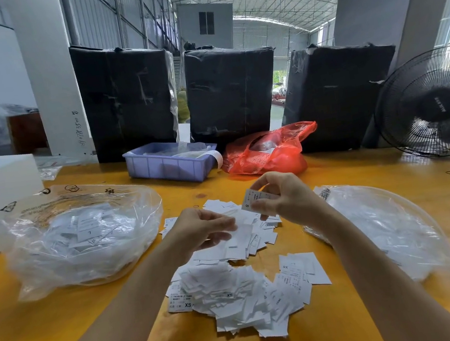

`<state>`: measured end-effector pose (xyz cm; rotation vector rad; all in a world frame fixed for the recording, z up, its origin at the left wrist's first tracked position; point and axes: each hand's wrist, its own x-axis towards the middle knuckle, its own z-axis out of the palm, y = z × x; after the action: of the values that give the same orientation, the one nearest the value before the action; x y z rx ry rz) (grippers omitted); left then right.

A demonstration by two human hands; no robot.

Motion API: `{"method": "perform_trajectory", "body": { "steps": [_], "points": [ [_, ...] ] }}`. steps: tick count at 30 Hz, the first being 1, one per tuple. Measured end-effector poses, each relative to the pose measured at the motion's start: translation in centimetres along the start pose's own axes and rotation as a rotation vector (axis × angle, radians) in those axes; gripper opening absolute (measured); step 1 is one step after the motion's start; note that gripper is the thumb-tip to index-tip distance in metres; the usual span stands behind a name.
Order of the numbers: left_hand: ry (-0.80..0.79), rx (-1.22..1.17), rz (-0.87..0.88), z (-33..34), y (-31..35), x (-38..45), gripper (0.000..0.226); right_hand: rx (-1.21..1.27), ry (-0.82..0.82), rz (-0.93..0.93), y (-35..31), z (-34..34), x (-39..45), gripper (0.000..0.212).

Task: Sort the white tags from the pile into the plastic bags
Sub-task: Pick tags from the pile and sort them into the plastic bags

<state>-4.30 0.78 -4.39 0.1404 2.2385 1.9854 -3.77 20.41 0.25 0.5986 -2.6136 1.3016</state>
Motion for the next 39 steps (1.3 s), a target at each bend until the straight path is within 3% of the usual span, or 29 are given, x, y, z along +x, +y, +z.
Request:
{"method": "perform_trajectory", "body": {
  "steps": [17,27,39],
  "points": [
    [-0.039,-0.077,-0.016,0.1,0.4,-0.2,0.017,0.005,-0.09,0.083,0.6,0.3,0.0,0.018],
    [-0.051,-0.101,-0.008,0.3,0.6,-0.4,0.014,0.049,-0.033,0.094,1.0,0.2,0.2,0.019],
    [-0.056,-0.099,-0.008,0.6,0.5,-0.5,0.011,0.111,-0.184,0.177,1.2,0.4,0.1,0.021]
  ]
}}
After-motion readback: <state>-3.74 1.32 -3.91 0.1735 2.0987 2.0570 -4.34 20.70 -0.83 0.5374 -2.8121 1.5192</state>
